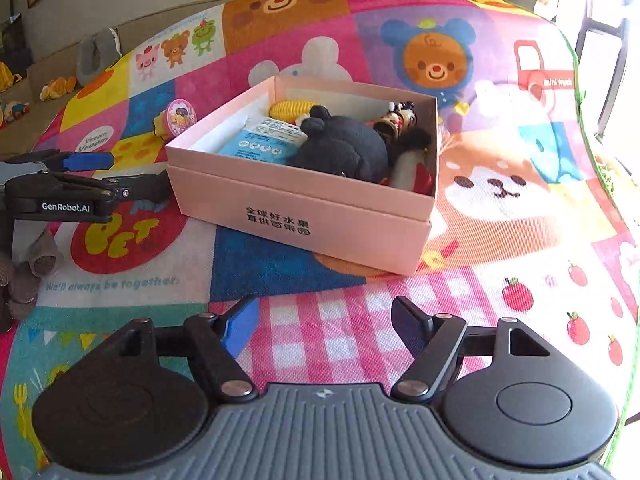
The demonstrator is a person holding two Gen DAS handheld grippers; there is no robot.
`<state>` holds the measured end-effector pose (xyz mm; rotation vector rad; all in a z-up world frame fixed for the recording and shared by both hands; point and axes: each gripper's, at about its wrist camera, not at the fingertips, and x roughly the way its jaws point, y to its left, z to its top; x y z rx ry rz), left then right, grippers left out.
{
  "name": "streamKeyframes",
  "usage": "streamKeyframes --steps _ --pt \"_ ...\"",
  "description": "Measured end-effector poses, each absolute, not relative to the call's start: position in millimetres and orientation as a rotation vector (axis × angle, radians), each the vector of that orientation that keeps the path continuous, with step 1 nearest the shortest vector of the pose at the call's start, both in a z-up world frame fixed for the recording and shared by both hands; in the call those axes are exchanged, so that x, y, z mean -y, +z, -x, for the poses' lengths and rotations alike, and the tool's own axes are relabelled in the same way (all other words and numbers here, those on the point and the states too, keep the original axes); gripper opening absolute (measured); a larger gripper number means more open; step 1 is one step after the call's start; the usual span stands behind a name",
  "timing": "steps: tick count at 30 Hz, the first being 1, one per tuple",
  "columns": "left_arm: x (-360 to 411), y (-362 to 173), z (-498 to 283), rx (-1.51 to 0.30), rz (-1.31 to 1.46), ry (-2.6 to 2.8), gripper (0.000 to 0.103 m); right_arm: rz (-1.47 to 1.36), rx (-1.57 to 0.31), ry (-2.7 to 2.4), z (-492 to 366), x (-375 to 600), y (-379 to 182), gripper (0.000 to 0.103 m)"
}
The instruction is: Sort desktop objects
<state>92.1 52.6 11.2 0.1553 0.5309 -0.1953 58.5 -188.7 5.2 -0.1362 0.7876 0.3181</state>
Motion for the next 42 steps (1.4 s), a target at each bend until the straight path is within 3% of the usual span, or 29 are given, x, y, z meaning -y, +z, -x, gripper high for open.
streamKeyframes --steps 1,2,8,11,13,15,24,29,37,39,42 --pt "-49.9 9.7 -94.5 -0.545 -0.167 -0.200 0.073 0.116 -0.789 0.316 -58.2 192.5 1.9 0.076" --pt "-49.0 8.5 -97.5 -0.563 -0.169 -0.202 0.067 0.100 -0.790 0.319 -58.5 195.8 0.2 0.077" --pt "-51.4 4.0 -103.8 -0.606 -0.173 -0.189 0.065 0.033 -0.770 0.343 -54.8 208.0 -7.8 0.090" --pt "-47.7 0.1 -107.5 -0.624 -0.191 -0.187 0.057 0.001 -0.764 0.333 -54.7 211.5 -12.8 0.099" --pt "-45.9 0.8 -109.9 -0.629 -0.193 -0.187 0.037 -0.016 -0.760 0.325 -55.5 212.4 -15.9 0.102" --pt "-44.3 2.0 -109.7 -0.638 -0.192 -0.173 0.026 -0.015 -0.747 0.321 -53.7 211.9 -15.5 0.103" --pt "-38.3 6.9 -46.0 -0.670 -0.194 -0.202 0.026 -0.084 -0.715 0.264 -44.2 227.9 -12.9 0.103" --pt "3.3 4.9 3.5 -0.670 -0.206 -0.367 0.026 -0.105 -0.695 0.264 -35.2 234.6 -10.4 0.103" --pt "78.8 -1.6 -6.7 -0.612 -0.298 -0.566 0.028 -0.116 -0.643 0.219 -21.2 247.7 1.0 0.103" --pt "85.6 -3.3 -15.8 -0.593 -0.344 -0.575 0.031 -0.119 -0.625 0.199 -18.6 253.0 4.6 0.103" --pt "76.1 -0.8 -30.2 -0.565 -0.382 -0.525 0.048 -0.127 -0.608 0.173 -17.9 261.0 9.2 0.103"
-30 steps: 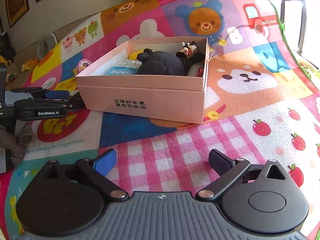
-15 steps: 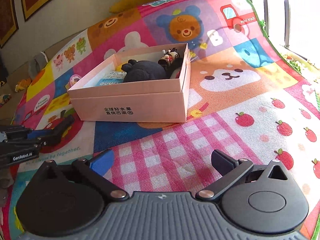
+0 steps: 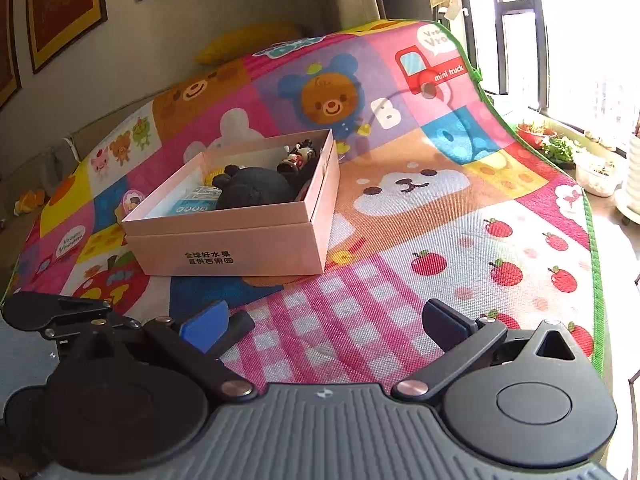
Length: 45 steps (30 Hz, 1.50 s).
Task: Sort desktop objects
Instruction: 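Grasp the black cylinder with the left tool and lay it beside the box, then grasp the yellow cup toy with pink lid with the left tool, set it upright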
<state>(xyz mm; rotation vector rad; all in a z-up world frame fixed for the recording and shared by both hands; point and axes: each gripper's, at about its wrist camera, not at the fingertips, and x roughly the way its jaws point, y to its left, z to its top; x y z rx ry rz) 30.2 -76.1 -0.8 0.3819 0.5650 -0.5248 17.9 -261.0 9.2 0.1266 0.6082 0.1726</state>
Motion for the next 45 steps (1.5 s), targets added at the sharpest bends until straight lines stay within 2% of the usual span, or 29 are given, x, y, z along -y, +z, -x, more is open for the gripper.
streamKeyframes --steps 1,5,10,16,22,24,26,27,33,41,45 --pt "70.2 0.9 -34.0 -0.560 -0.379 -0.503 0.055 -0.129 -0.605 0.169 -17.9 262.6 10.0 0.103" --pt "31.9 15.5 -49.1 -0.542 -0.361 -0.358 0.056 -0.135 -0.603 0.181 -20.4 261.7 9.6 0.103" --pt "-24.5 30.0 -61.1 -0.546 -0.244 -0.263 0.084 -0.129 -0.638 0.247 -26.9 243.5 2.2 0.103" --pt "-79.7 40.1 -110.2 -0.526 -0.059 -0.038 0.086 -0.024 -0.679 0.316 -33.9 213.8 -10.1 0.103" --pt "-85.3 27.2 -187.1 -0.593 0.003 0.067 0.086 0.056 -0.706 0.354 -35.4 199.0 -13.9 0.103" --pt "-86.3 20.4 -205.3 -0.626 0.041 0.093 0.082 0.054 -0.741 0.352 -41.4 198.4 -17.0 0.103" --pt "-86.3 16.1 -214.1 -0.642 0.039 0.123 0.065 0.054 -0.745 0.345 -43.1 198.0 -18.2 0.103" --pt "-86.7 14.6 -215.6 -0.651 0.037 0.136 0.053 0.056 -0.744 0.345 -42.9 197.6 -18.5 0.103" --pt "-84.4 26.2 -181.3 -0.648 -0.009 0.054 0.047 0.041 -0.741 0.349 -43.0 200.9 -18.2 0.103" --pt "-63.8 56.6 -65.3 -0.605 -0.009 -0.146 0.047 0.121 -0.767 0.346 -44.5 192.9 -18.5 0.103" --pt "-41.2 55.5 -17.7 -0.637 0.106 -0.282 0.047 0.128 -0.775 0.363 -45.2 194.3 -17.1 0.103"
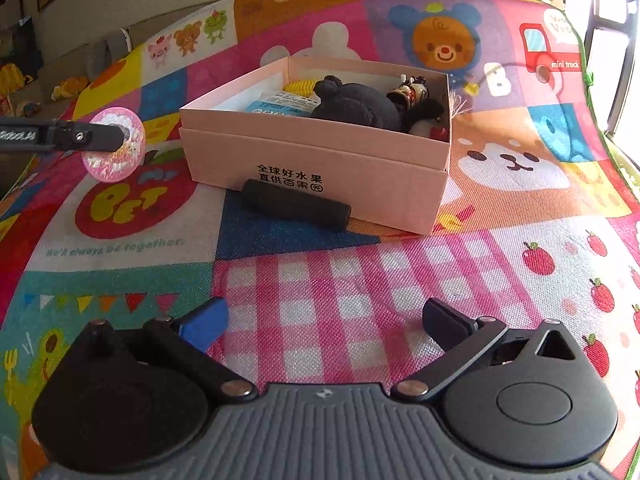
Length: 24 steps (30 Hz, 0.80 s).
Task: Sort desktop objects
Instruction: 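Grasp the yellow cup toy with pink lid with the left tool, set it upright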
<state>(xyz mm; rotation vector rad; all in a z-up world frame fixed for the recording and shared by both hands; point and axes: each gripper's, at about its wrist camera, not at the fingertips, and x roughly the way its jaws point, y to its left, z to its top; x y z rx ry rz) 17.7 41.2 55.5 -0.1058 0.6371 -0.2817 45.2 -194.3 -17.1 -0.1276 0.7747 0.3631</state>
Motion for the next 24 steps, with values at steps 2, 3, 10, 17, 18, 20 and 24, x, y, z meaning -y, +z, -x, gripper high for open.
streamKeyframes --steps 2,3,10,17,18,20,24 --pt "-25.9 47.0 -8.6 -0.674 0.185 -0.357 0.047 0.094 -0.776 0.374 -45.6 199.3 -15.3 0.103" --pt "-17.3 41.5 -7.2 -0.695 0.219 -0.395 0.047 0.071 -0.777 0.377 -46.0 202.5 -14.3 0.103" --pt "8.3 17.4 -23.1 -0.752 0.311 -0.450 0.053 -0.042 -0.765 0.279 -47.5 221.0 -13.0 0.103" --pt "-32.6 19.3 -24.1 -0.700 0.330 -0.300 0.082 0.002 -0.761 0.250 -46.9 214.5 -14.8 0.103" --pt "-38.6 19.0 -24.7 -0.697 0.326 -0.270 0.086 0.005 -0.761 0.249 -47.0 214.1 -15.0 0.103" --pt "-48.0 17.0 -24.5 -0.695 0.316 -0.219 0.094 0.014 -0.762 0.246 -47.1 212.8 -15.4 0.103" --pt "-55.9 12.6 -19.8 -0.675 0.310 -0.173 0.101 0.024 -0.762 0.241 -46.8 211.0 -15.8 0.103"
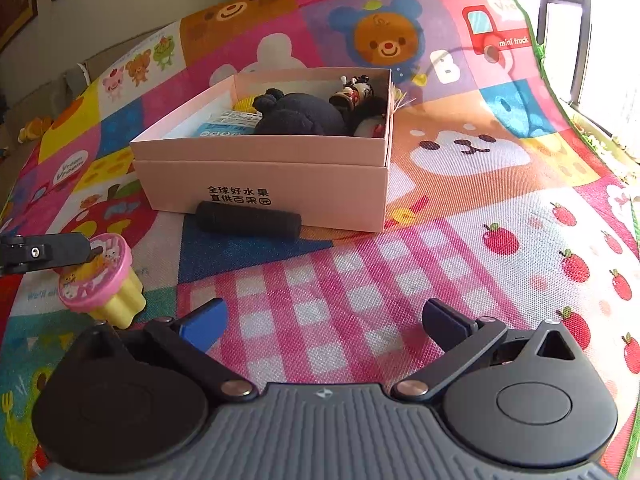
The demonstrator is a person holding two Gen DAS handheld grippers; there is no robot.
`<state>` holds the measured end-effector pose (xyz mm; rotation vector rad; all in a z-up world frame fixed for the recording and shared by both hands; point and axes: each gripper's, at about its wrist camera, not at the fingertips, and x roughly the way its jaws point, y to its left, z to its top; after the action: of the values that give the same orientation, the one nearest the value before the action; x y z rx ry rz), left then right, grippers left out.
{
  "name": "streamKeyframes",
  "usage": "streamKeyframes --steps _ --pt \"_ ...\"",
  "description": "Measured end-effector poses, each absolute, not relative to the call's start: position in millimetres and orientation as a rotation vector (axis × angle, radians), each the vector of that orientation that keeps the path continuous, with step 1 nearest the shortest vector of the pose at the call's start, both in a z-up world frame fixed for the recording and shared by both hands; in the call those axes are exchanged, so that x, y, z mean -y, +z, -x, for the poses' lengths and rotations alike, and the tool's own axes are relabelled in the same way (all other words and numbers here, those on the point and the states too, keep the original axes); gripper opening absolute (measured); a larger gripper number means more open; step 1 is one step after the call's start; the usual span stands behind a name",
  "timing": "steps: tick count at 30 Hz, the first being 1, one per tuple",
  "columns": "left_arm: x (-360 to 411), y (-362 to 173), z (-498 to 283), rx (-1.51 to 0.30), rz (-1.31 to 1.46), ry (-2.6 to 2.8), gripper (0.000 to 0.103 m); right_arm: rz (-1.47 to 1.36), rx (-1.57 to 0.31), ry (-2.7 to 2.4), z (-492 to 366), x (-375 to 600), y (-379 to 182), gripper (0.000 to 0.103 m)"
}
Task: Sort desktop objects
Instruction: 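Grasp the yellow cup toy with pink lid with the left tool, set it upright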
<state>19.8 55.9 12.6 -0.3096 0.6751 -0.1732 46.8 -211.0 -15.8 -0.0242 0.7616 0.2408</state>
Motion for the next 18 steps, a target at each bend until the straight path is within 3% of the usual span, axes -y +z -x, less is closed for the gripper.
streamKeyframes --steps 8,18 --pt "-53.1 11.1 -1.1 -0.629 0.291 -0.220 0.103 0.123 -0.611 0.043 -75.7 216.3 3.8 0.103" --pt "-17.0 11.4 17.6 -0.593 0.051 -0.296 0.103 0.097 -0.593 -0.098 -111.6 235.1 16.8 0.103"
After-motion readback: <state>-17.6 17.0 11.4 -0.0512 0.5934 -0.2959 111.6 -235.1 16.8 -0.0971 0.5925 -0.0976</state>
